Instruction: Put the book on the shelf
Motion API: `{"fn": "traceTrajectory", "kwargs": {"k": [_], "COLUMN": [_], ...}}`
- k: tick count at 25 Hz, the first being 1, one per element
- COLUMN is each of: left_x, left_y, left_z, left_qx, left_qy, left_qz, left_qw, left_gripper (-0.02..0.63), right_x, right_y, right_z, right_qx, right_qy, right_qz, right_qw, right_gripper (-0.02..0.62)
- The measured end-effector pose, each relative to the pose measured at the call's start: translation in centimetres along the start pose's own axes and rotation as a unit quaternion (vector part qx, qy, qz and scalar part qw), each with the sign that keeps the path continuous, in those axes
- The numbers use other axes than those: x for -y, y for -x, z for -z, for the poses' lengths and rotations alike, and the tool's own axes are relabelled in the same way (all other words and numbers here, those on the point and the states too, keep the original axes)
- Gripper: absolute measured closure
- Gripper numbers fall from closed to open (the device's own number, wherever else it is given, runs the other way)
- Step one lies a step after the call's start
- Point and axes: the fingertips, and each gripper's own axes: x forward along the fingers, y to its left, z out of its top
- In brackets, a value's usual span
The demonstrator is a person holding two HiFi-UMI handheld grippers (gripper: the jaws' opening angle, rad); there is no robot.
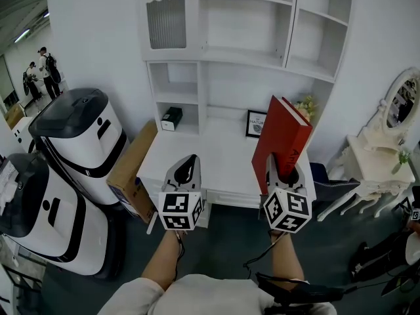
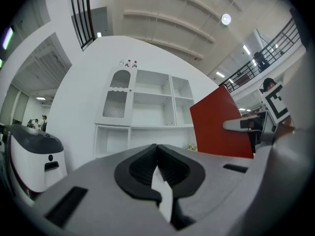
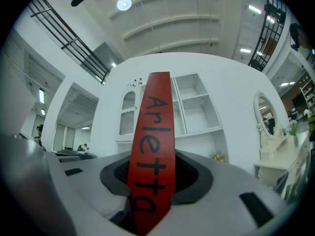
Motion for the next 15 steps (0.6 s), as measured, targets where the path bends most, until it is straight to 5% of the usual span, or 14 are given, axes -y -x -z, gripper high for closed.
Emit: {"fn": "traceTrajectory", "kwargs": {"k": [15], "left_x": [-1.3], "left_y": [-6.6], "left_z": [0.4], "left_qx": [0.012], "left_qy": [0.006], "left_qz": [0.023], "left_qw": [0.9997], "left_gripper": [0.598], "right_x": [1.4], "right_y": [-4.8], "right_z": [-0.1], "right_qx": [0.007], "right_qy": [0.018], "right_qz": [0.017], "right_qw": [1.0], "right_gripper": [0.422]}}
